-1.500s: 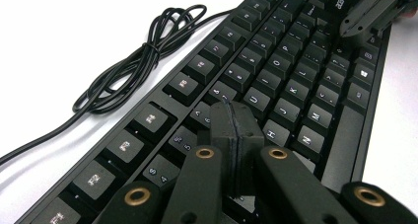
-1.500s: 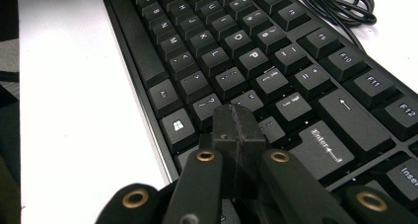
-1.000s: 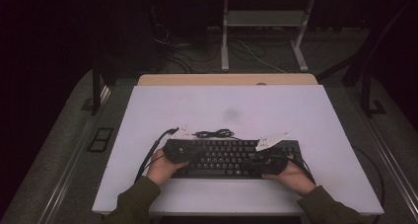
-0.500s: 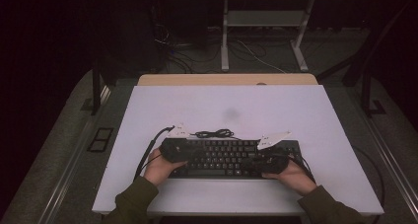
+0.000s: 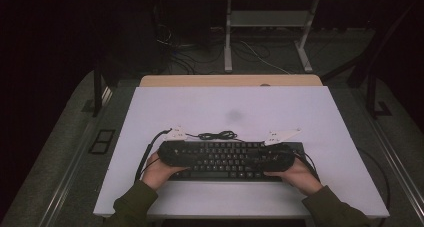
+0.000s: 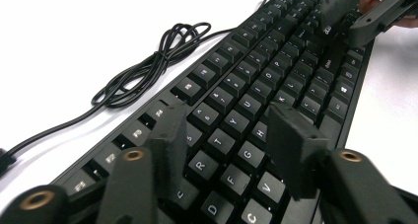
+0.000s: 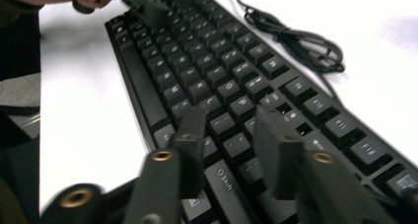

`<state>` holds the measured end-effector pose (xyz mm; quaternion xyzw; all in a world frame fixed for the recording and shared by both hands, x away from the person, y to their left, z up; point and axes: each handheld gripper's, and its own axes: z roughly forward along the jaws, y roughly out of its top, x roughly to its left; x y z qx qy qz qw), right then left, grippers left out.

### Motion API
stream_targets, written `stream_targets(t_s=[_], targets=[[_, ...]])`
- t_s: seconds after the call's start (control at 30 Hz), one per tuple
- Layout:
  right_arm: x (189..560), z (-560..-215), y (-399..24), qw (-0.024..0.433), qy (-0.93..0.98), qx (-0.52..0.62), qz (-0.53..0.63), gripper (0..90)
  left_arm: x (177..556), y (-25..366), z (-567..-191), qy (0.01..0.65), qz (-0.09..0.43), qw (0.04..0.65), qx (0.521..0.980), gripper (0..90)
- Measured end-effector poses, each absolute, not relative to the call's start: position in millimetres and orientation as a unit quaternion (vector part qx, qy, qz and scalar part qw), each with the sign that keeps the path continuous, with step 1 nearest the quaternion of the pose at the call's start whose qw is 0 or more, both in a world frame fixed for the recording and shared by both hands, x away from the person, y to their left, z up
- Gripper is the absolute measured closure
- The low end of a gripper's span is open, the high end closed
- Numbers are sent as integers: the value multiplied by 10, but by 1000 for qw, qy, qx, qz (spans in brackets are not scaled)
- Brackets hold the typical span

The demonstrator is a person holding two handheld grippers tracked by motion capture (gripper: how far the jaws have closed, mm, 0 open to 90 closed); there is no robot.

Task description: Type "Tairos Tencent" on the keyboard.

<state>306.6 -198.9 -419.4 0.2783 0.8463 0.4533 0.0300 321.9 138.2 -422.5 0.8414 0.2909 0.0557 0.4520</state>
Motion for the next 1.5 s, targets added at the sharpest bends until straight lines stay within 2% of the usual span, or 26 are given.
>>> stream_targets(t_s=[0.17, 0.33, 0.57, 1.0, 1.13, 1.33, 1.5], targets=[[3093, -4177, -1960, 39, 843, 282, 456, 461, 3187, 1424, -4211, 292, 60, 457, 838, 398], [3133, -4174, -1929, 39, 841, 278, 463, 397, 3146, 1484, -4214, 295, 64, 461, 835, 357], [3191, -4160, -1856, 39, 837, 281, 468, 362, 3129, 1545, -4227, 300, 68, 463, 831, 333], [3276, -4168, -1662, 35, 837, 274, 472, 354, 3143, 1621, -4230, 307, 74, 463, 829, 348], [3277, -4187, -1639, 32, 837, 274, 472, 354, 3154, 1633, -4233, 308, 81, 460, 829, 408], [3278, -4194, -1631, 33, 838, 273, 471, 354, 3192, 1645, -4263, 311, 87, 451, 832, 657], [3285, -4199, -1632, 34, 839, 271, 471, 354, 3213, 1611, -4297, 307, 79, 440, 840, 807]])
